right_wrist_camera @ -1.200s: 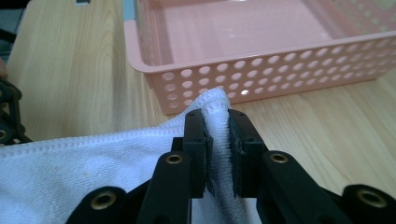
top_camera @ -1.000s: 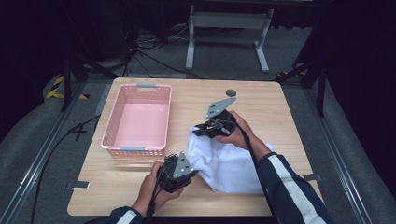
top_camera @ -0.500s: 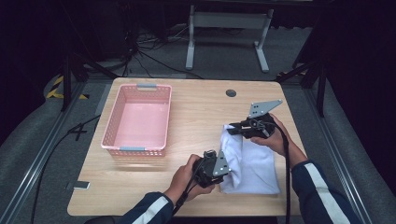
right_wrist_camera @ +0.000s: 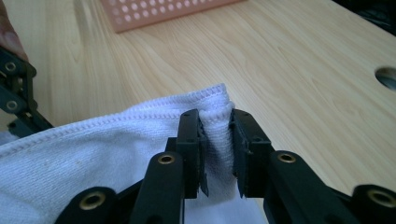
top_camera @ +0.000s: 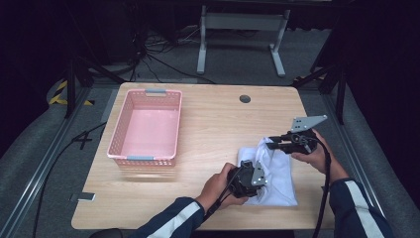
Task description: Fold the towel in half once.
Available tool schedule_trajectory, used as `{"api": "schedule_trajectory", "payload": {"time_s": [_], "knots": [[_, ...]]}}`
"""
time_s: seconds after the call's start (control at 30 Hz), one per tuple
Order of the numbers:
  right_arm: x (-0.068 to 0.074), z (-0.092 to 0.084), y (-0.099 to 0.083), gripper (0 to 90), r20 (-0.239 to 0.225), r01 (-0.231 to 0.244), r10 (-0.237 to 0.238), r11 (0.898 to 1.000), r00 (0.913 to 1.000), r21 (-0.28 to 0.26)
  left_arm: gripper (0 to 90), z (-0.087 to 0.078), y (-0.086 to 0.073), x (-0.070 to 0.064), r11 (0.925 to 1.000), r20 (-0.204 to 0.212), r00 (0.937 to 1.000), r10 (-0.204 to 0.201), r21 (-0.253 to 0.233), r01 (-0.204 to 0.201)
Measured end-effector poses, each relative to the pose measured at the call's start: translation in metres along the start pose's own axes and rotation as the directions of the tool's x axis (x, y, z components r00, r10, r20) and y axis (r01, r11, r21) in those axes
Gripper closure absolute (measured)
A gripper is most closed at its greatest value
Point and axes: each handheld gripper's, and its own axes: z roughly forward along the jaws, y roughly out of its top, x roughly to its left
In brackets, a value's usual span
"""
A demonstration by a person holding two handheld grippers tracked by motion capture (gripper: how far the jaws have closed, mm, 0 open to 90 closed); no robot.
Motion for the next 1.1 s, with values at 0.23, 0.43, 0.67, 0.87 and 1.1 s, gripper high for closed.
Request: {"api": "schedule_trajectory", "payload": {"time_s": [0.23,0.43,0.67,0.87,1.1], "knots": [[-0.012,-0.013,-0.042,65.0,0.065,-0.064,0.060,0.996,0.9961,0.066,45.8,0.004,0.002,-0.002,0.9955,0.074,0.9962,-0.045,-0.080,0.051],[-0.012,-0.031,-0.060,52.4,0.178,-0.112,0.092,0.988,0.9797,0.104,40.8,-0.021,-0.006,0.001,0.9954,0.054,0.9980,-0.032,-0.089,0.037],[0.001,-0.060,-0.062,52.5,0.302,-0.169,0.147,0.984,0.9420,0.048,52.6,-0.019,-0.032,-0.003,0.9995,0.070,0.9971,-0.031,-0.004,0.031],[0.031,-0.048,-0.036,49.9,0.284,-0.158,0.157,0.987,0.9459,-0.020,56.0,-0.014,-0.042,-0.009,0.9998,0.128,0.9917,-0.010,0.020,0.008],[0.058,-0.001,-0.032,44.4,0.281,-0.102,0.060,0.986,0.9578,0.136,56.4,-0.007,-0.048,-0.011,0.9992,0.138,0.9900,-0.033,0.029,0.029]]}}
